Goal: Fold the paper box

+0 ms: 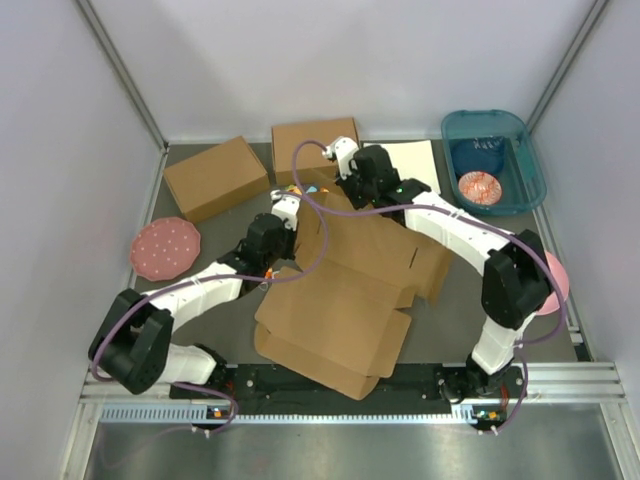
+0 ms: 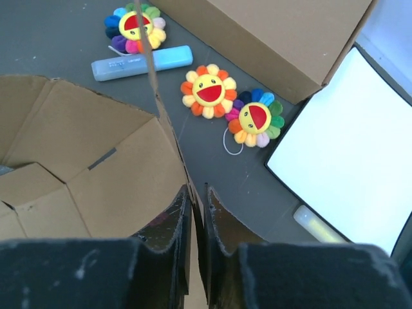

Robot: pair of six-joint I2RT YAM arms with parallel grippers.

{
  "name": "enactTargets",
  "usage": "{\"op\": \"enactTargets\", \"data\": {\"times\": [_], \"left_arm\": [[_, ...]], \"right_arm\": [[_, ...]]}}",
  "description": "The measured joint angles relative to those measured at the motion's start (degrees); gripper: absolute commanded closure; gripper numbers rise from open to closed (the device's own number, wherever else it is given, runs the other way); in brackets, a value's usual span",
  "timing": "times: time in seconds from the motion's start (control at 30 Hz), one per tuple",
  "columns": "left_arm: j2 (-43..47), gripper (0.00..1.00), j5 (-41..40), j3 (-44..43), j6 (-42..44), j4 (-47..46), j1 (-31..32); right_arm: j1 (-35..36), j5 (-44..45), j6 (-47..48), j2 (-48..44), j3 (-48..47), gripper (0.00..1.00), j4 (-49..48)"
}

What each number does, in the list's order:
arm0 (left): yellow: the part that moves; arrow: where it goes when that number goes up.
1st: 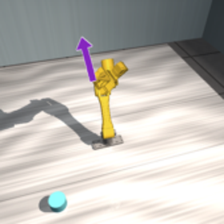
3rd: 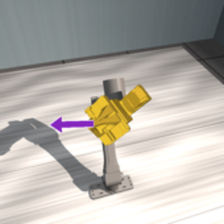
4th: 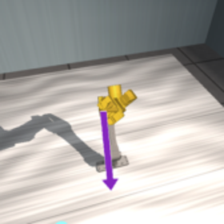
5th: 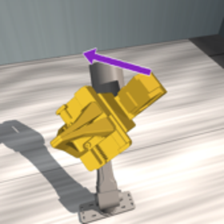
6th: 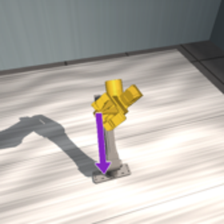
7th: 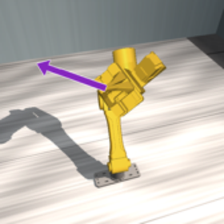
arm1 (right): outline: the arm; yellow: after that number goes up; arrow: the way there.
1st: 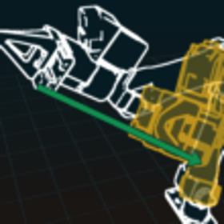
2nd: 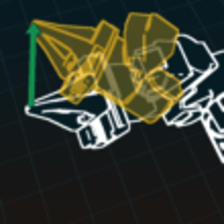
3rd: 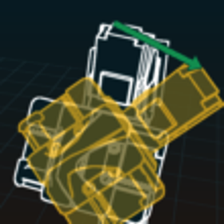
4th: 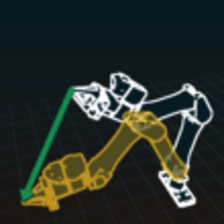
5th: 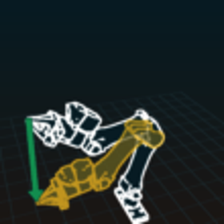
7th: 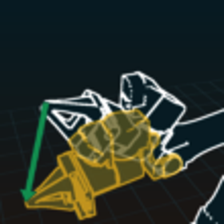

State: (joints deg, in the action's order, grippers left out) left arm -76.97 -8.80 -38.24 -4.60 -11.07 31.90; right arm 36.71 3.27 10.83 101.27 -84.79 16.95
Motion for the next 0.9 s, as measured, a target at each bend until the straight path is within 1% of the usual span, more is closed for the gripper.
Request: {"op": "enactTargets", "data": {"times": [0.03, 0.1, 0.13, 0.2, 0.27, 0.33, 0.53, 0.67, 0.77, 0.9], "left_arm": [[0.5, 0.79, 0.0, 0.0, -0.3, 0.6, 0.0], [2.1, 0.65, -0.1, -0.1, -1.6, 1.9, 0.2], [3.7, 0.54, -0.2, -0.1, -3.1, 3.0, 0.1], [6.8, 0.48, -0.5, -0.1, -5.2, 4.8, 0.1], [9.8, 0.45, -0.9, -0.1, -7.1, 6.0, 0.1], [12.3, 0.45, -1.2, -0.1, -8.7, 6.8, 0.1], [16.4, 0.45, -1.4, 1.2, -10.8, 8.2, 0.1], [17.3, 0.45, -1.4, 2.8, -11.6, 8.4, 0.1], [17.5, 0.44, -1.2, 3.0, -12.0, 8.0, 0.1], [19.1, 0.43, 0.7, 3.3, -11.5, 3.9, 0.1]], "right_arm": [[0.3, 0.6, 0.4, -0.6, 1.0, 0.99, -0.8], [1.6, 2.8, 1.7, -2.6, 4.4, 1.00, -2.6], [2.3, 4.2, 2.2, -3.6, 6.1, 1.00, -3.2], [3.0, 6.2, 2.7, -5.3, 9.0, 1.00, -4.0], [3.1, 7.9, 2.9, -7.1, 11.7, 1.00, -4.8], [3.3, 9.4, 3.1, -8.8, 13.7, 1.00, -5.6], [4.0, 9.0, 4.6, -15.6, 17.4, 1.00, -5.4], [4.3, 5.9, 5.5, -19.7, 17.3, 1.00, -3.0], [4.4, 2.1, 5.7, -21.9, 16.0, 1.00, 0.7], [4.4, -3.3, 6.1, -22.6, 12.9, 1.00, 5.9]]}}
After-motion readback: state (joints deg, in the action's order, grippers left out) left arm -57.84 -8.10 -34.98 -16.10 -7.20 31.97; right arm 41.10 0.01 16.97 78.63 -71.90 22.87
